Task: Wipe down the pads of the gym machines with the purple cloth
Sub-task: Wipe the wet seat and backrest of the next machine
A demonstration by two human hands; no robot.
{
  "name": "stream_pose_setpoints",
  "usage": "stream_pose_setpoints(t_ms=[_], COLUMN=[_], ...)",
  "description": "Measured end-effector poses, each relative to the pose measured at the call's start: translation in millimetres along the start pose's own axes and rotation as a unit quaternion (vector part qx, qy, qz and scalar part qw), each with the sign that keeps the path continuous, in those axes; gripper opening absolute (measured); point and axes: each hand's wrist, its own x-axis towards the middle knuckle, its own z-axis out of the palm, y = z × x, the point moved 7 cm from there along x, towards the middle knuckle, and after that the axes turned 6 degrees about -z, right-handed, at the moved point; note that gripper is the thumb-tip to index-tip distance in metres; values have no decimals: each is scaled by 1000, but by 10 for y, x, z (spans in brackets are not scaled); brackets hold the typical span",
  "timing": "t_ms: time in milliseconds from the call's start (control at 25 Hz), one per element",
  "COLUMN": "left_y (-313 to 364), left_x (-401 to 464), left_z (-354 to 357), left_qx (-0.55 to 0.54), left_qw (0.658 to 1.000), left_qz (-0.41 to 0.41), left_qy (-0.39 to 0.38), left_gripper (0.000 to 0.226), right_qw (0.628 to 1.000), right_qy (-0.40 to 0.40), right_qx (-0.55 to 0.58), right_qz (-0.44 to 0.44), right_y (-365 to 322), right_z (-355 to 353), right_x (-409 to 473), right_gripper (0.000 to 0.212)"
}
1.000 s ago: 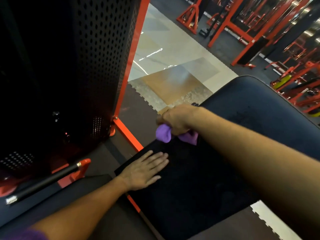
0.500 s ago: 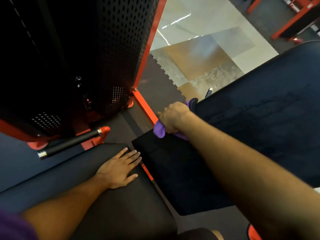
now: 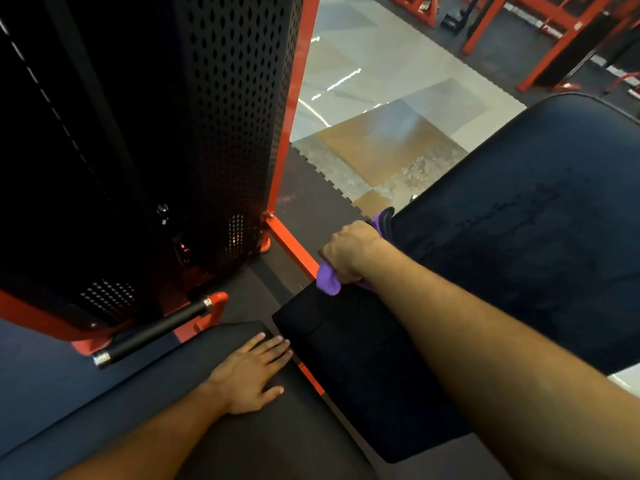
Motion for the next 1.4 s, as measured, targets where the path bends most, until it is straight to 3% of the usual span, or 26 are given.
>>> stream_pose_setpoints(t_ms=[80,200,320,640,800,1040,1160,1280,1400], left_y=[-73,-220,-232,-246,-299,-292,-275,-248,-236], left_x=[-83,-233,-199,-226,-186,-202,-208,-213,-219], left_z=[-31,-35,64,145,192,197,149,112,108], left_qx=[-2,-9,-4,-53,-53,-52,-51,-43,-39], left_qw=[999,1000,1000,998,998,998,999,999,999], left_qz=[17,4,5,-5,-9,-15,-11,-8,-3], left_qy=[-42,26,31,25,37,15,10,8,12], left_gripper=[76,72,71,71,71,70,70,70,69], right_qw=[1000,999,998,991,980,957,941,946,959], right_qy=[17,17,-5,-26,-89,-120,-181,-151,-117], right_qx=[24,35,56,93,123,174,230,256,223], right_qz=[3,0,-6,-97,-129,-198,-169,-130,-129], right_y=[46,43,-68,-1064,-1396,-1144,-595,-208,-406], right_z=[-53,-15,52,447,629,601,356,310,438], right_x=[14,71,328,1490,2066,1866,1398,1194,1299], right_gripper=[38,36,35,48,38,26,23,27,30])
